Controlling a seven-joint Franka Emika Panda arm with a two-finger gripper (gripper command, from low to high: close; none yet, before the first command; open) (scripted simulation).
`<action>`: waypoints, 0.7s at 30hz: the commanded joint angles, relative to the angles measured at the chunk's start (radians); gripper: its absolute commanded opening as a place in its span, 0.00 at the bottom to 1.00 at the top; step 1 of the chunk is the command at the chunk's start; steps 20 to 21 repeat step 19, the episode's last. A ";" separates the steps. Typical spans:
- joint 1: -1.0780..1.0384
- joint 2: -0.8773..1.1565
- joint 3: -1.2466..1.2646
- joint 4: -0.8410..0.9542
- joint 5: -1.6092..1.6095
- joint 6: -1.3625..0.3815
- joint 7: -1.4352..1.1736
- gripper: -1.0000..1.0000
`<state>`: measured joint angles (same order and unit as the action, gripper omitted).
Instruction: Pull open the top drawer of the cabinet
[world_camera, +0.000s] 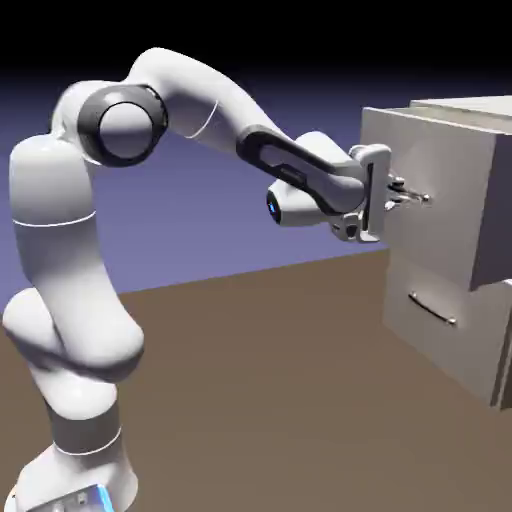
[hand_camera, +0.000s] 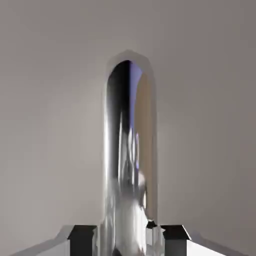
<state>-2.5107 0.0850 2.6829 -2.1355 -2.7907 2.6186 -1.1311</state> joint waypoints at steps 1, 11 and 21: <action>0.000 0.034 0.006 -0.036 0.009 -0.009 -0.021 0.00; -0.056 0.391 0.111 -0.388 0.123 -0.074 -0.217 0.00; -0.106 0.586 0.180 -0.547 0.210 -0.064 -0.314 1.00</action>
